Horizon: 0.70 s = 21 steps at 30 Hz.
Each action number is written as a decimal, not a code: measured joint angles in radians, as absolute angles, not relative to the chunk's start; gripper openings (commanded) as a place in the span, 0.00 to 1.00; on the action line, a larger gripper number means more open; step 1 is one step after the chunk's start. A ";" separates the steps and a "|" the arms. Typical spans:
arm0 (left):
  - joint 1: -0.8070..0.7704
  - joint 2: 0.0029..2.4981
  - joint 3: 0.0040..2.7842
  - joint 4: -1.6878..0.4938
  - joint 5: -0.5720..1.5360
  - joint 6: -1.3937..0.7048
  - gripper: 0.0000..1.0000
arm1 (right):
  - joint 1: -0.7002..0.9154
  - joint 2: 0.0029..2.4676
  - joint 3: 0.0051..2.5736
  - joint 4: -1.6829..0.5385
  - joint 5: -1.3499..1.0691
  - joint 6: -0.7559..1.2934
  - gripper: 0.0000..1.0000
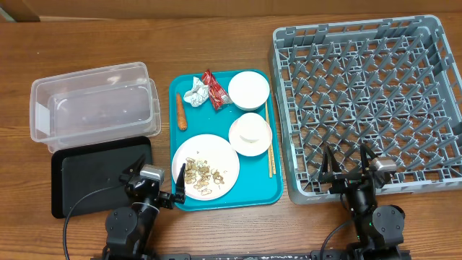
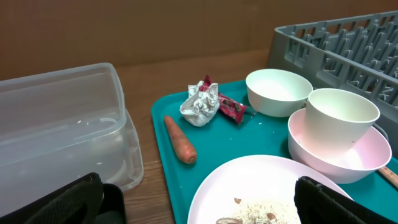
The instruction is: Sort waste into correct bins and load items into the dishwasher
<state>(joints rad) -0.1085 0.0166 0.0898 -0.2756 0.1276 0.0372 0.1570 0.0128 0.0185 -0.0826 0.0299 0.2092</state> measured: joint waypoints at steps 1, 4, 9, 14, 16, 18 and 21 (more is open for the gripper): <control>-0.109 0.017 0.090 -0.276 0.128 0.037 1.00 | 0.157 0.013 0.019 -0.083 0.030 0.209 1.00; -0.109 0.017 0.090 -0.276 0.128 0.037 1.00 | 0.157 0.013 0.019 -0.083 0.030 0.209 1.00; -0.109 0.017 0.090 -0.276 0.128 0.037 1.00 | 0.157 0.013 0.019 -0.083 0.030 0.209 1.00; -0.109 0.017 0.090 -0.276 0.128 0.037 1.00 | 0.157 0.013 0.019 -0.083 0.030 0.209 1.00; -0.109 0.017 0.090 -0.276 0.128 0.037 1.00 | 0.157 0.013 0.019 -0.083 0.030 0.209 1.00; -0.109 0.017 0.090 -0.276 0.128 0.037 1.00 | 0.157 0.013 0.019 -0.081 0.030 0.209 1.00; -0.109 0.017 0.090 -0.276 0.128 0.037 1.00 | 0.157 0.013 0.019 -0.054 0.028 0.209 1.00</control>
<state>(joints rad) -0.1085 0.0166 0.0898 -0.2756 0.1276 0.0372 0.1570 0.0128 0.0185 -0.0544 0.0280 0.2092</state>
